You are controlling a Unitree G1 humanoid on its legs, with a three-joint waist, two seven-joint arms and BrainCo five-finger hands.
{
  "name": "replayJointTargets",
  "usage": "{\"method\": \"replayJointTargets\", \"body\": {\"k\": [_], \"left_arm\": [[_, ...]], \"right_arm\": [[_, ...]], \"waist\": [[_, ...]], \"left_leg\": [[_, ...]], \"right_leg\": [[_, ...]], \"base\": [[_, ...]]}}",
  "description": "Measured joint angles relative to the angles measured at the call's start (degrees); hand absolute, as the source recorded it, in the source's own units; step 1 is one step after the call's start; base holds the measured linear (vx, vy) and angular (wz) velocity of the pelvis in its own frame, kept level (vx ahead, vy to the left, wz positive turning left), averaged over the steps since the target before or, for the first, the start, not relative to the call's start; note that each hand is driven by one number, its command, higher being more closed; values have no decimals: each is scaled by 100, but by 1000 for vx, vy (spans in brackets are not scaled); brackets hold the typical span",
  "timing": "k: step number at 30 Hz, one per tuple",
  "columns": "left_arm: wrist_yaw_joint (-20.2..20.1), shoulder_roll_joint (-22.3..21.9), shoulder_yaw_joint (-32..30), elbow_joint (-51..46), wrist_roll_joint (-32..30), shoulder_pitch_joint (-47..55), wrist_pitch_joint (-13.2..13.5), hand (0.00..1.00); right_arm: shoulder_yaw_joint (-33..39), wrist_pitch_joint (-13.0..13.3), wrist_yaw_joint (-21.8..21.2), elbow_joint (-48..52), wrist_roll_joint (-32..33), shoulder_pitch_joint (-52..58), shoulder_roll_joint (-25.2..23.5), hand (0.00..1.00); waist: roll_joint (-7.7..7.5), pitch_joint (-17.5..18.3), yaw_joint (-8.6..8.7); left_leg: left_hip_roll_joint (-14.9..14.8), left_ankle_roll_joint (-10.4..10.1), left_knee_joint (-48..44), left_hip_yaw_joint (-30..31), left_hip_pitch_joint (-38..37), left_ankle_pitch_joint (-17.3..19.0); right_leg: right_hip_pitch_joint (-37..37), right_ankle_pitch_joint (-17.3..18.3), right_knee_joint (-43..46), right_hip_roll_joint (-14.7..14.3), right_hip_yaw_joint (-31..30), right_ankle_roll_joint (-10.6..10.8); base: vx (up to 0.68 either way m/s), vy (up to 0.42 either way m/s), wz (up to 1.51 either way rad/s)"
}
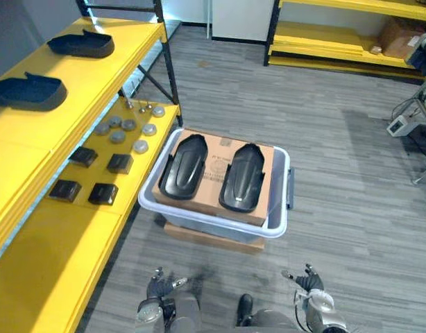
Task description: Walk over and take plastic housings, then place them on the shelf
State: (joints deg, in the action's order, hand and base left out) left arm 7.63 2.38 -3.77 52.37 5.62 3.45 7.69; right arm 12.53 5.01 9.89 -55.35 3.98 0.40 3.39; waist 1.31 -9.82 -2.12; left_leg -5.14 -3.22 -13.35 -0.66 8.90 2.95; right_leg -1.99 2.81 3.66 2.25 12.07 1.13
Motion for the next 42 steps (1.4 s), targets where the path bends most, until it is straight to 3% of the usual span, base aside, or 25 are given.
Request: {"method": "replayJointTargets", "body": {"k": [5, 14, 17, 23, 27, 30, 36, 39, 42], "left_arm": [[-8, 138, 149, 97, -35, 152, -3, 0], [-14, 265, 195, 313, -160, 292, -35, 0], [-14, 273, 189, 352, -174, 344, -52, 0], [-24, 370, 185, 210, -182, 461, -46, 0], [-93, 359, 205, 119, -174, 521, -29, 0], [-124, 353, 288, 34, -169, 565, 9, 0], [-121, 346, 419, -18, -152, 577, 45, 0], [-108, 341, 434, -45, -145, 569, 53, 0], [-66, 325, 505, -194, -102, 477, 124, 0]], "right_arm": [[8, -8, -5, 0, -8, 177, -40, 0], [140, -16, 0, -2, -3, 375, -112, 0], [664, -47, 17, 103, 50, 457, -61, 0], [1190, -83, 350, 1769, 276, 548, 339, 0], [946, 25, 543, 3170, 178, 315, 392, 0], [565, 111, 621, 3549, -38, 36, 380, 0], [-216, 92, 641, 3512, -609, -683, 363, 0], [-315, -57, 731, 2909, -952, -1190, 362, 0], [-348, -222, 913, 2047, -1139, -1903, 373, 0]], "waist": [[-67, 53, 10], [-275, 257, 123], [-272, 394, 136], [-257, 411, 149], [-240, 431, 159], [-215, 443, 146], [-176, 450, 112], [-146, 417, 82], [-109, 146, -77]], "left_leg": [[332, 118, 590, -120, -630, -77], [427, 234, 1595, -305, -1136, -472], [432, 251, 1870, -364, -1187, -590], [458, 253, 1876, -461, -1136, -589], [484, 254, 1877, -468, -1087, -588], [487, 254, 1877, -466, -1047, -588], [507, 276, 1875, -391, -876, -608], [532, 325, 1875, -283, -766, -648], [533, 321, 1875, -158, -547, -763]], "right_leg": [[-331, 151, -6, 315, -48, 219], [-264, 213, -43, 387, -227, 294], [-154, 207, -58, 379, -301, 300], [-65, 162, -98, 394, -432, 339], [-61, 106, -209, 376, -433, 322], [-62, 68, -294, 368, -427, 320], [28, 48, -314, 375, -353, 320], [72, 34, -314, 389, -242, 320], [236, -27, -297, 388, -120, 303]], "base": [[185, 91, 5], [10, 9, -10], [-20, 3, -11], [-9, 12, -10], [0, 0, 0], [0, 0, 0], [9, -2, 7], [-3, 0, 19], [-52, -1, 18]]}}
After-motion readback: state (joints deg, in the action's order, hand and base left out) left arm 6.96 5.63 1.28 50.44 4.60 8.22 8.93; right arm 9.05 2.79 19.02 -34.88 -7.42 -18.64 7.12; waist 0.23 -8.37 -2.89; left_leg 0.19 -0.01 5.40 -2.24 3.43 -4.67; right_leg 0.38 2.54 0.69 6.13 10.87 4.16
